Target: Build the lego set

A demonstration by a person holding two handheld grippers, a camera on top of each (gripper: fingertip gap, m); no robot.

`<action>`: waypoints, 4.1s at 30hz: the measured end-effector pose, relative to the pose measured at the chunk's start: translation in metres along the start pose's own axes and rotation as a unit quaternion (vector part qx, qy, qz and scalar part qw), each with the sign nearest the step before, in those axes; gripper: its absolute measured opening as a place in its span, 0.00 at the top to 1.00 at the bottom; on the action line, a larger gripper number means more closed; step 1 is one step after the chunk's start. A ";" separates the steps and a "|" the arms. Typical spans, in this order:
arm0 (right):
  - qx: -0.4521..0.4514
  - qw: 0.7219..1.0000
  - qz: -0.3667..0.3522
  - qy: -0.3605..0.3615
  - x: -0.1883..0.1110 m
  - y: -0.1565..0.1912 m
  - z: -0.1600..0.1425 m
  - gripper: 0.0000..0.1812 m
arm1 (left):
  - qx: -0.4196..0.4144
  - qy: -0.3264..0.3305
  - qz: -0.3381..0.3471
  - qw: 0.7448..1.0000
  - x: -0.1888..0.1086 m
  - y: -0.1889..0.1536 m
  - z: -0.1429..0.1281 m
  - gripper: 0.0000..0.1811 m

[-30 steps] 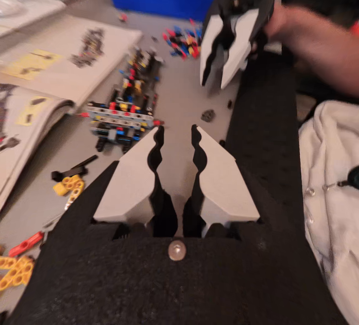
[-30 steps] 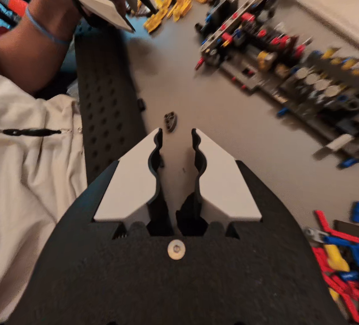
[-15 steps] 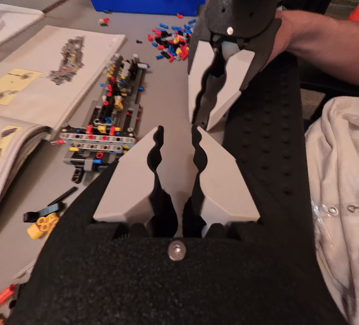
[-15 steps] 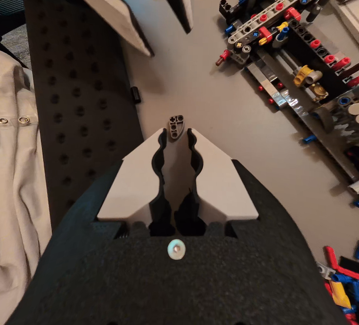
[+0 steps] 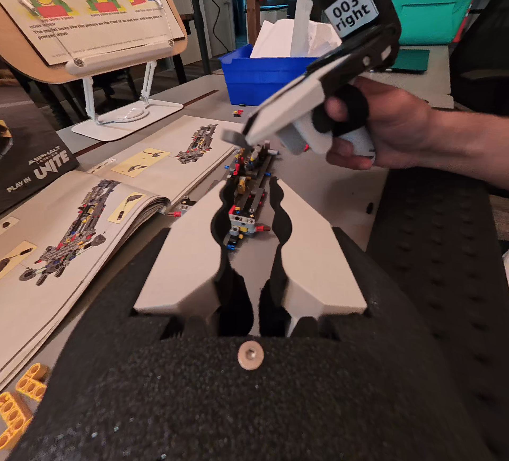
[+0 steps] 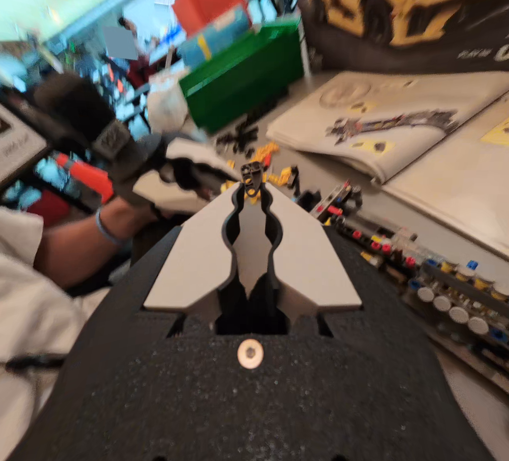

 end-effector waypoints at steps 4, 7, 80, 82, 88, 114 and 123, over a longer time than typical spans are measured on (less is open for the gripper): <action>-0.109 0.992 -0.063 0.017 0.012 0.008 0.001 0.94 | -0.054 0.005 -0.008 0.998 -0.001 0.006 0.000 0.87; -0.238 0.965 -0.104 0.041 0.020 0.023 -0.009 0.94 | -0.164 -0.022 -0.054 0.985 -0.005 0.019 0.003 0.86; 0.077 0.970 0.218 -0.072 0.011 0.017 -0.011 0.96 | -0.279 -0.059 -0.231 0.930 -0.010 0.017 0.010 0.97; 0.078 0.970 0.221 -0.072 0.011 0.016 -0.011 0.96 | -0.280 -0.059 -0.232 0.930 -0.010 0.017 0.010 0.97; 0.084 0.967 0.229 -0.071 0.011 0.016 -0.011 0.96 | -0.278 -0.061 -0.232 0.930 -0.010 0.016 0.010 0.97; 0.128 0.978 0.098 -0.133 -0.021 -0.020 -0.012 0.97 | -0.246 -0.043 -0.097 0.963 -0.010 0.028 0.002 0.93; 0.128 0.979 0.094 -0.129 -0.023 -0.021 -0.012 0.97 | -0.234 -0.034 -0.105 0.966 -0.008 0.023 0.002 0.89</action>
Point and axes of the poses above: each gripper's, where its closed fingertips meet, x out along the fingers, z out of its top, y = z × x across the jaws, the point moved 10 cm from there along -x, back along the fingers, and after that the axes turned 10 degrees about z, right-handed, at the moved point
